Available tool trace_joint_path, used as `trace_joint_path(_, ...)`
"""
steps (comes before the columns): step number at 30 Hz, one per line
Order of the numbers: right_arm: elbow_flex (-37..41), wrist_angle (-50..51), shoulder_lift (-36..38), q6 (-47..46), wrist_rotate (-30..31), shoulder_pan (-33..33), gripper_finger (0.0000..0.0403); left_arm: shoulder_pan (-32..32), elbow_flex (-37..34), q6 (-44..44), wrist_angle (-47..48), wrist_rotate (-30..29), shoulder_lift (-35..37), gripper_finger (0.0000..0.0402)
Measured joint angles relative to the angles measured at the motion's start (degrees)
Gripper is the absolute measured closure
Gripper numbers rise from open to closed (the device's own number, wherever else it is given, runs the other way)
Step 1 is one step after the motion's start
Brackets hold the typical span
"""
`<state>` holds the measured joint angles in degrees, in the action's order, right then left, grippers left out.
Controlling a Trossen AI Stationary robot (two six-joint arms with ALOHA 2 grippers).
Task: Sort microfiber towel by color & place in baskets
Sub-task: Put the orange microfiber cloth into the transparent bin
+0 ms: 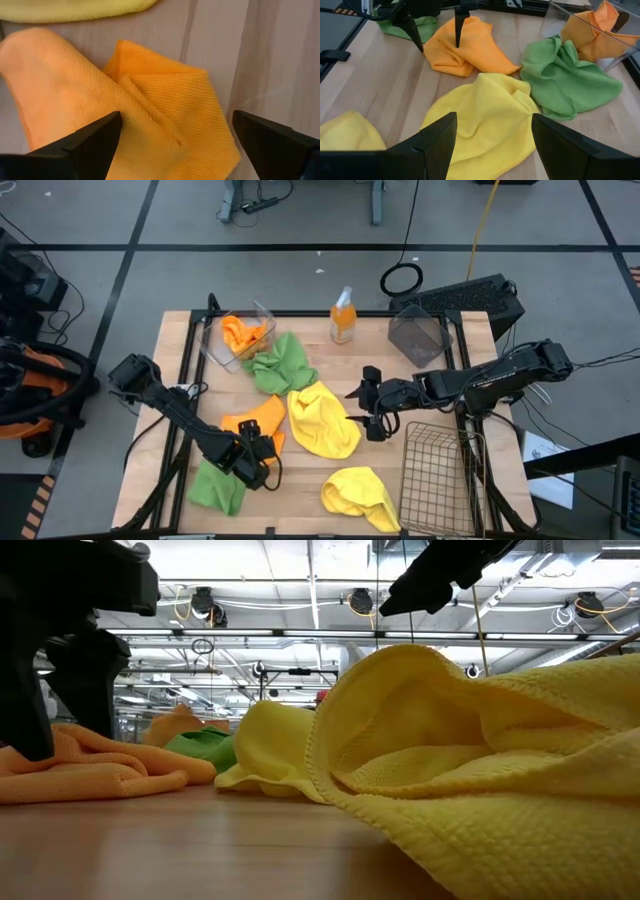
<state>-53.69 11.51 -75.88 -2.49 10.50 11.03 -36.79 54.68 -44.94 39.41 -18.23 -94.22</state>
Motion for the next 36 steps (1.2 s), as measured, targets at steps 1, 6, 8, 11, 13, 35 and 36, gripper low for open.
trace_joint_path(1, 0.0, 0.1, 0.0, 0.0, 0.0, 0.0, 0.0154, 0.0, 0.0, -0.5, 0.0, -0.3, -0.1, 0.0017)
trace_joint_path(6, 0.0, 0.2, 0.0, 0.1, 0.0, 0.0, 0.0154, 0.0, 0.0, -2.8, 0.0, -0.3, -0.4, 0.0017)
trace_joint_path(8, 0.0, 0.2, 0.0, 0.2, 0.0, 0.0, 0.0154, -0.2, 0.0, -2.8, 0.1, 0.5, -0.8, 0.0017)
trace_joint_path(11, 0.0, 0.2, 0.0, 0.2, 0.0, 0.0, 0.0154, -0.4, 0.0, -2.8, 0.0, 2.9, -2.0, 0.0017)
trace_joint_path(13, 0.0, 0.2, 0.0, 0.2, 0.0, 0.0, 0.0154, -0.4, 0.0, -2.8, 0.2, 4.3, -3.4, 0.0019)
trace_joint_path(35, 0.0, -7.5, -4.8, 1.2, 0.0, 2.1, 0.0154, 2.1, 1.5, -1.2, 0.8, -5.2, 0.9, 0.0368)
trace_joint_path(36, 0.0, -9.1, -5.9, 1.8, 0.0, 2.6, 0.0154, 2.3, 1.8, -1.1, 0.9, -6.9, 2.1, 0.0369)
